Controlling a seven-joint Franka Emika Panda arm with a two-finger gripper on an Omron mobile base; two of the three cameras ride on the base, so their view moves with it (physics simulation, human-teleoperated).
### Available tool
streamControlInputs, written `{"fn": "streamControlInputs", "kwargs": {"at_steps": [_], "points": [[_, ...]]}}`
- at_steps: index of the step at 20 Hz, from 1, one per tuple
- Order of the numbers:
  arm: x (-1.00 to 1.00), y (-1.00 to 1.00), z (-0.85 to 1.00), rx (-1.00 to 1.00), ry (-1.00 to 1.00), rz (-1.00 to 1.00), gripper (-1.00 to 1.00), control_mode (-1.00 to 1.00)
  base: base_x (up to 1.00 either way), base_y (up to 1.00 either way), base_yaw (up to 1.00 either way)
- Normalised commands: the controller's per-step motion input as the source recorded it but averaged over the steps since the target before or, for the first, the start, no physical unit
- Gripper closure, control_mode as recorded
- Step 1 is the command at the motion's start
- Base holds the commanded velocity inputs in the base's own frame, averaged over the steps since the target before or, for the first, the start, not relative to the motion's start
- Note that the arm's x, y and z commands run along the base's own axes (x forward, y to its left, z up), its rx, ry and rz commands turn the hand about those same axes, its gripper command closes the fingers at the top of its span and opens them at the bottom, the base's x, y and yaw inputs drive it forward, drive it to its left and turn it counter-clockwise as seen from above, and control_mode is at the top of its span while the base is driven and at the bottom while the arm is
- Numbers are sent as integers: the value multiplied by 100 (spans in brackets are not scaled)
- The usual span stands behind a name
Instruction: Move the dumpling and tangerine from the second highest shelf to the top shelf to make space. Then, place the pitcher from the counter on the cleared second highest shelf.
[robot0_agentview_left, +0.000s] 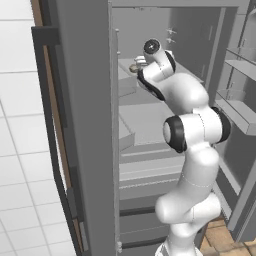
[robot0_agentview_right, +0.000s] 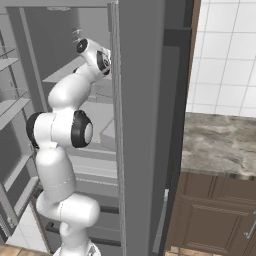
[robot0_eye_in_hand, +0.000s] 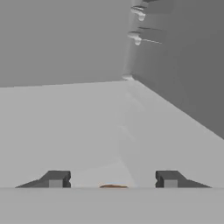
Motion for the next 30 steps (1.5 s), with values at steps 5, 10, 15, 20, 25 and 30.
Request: {"fn": "streamControlInputs", "kwargs": {"at_steps": [5,10,15,20,25,30], "points": [[-14,0,19,0,-24,0,-100,-100,0,0,0],[-58,0,6,-1,-15,0,-100,-100,0,0,0],[-81,13,38,-5,-7,0,-100,-100,0,0,0],[-100,24,57,0,-1,0,-100,-100,0,0,0],[-100,9,41,0,2,0,-100,-100,0,0,0],[-100,0,5,5,13,1,-100,-100,0,0,0]]}}
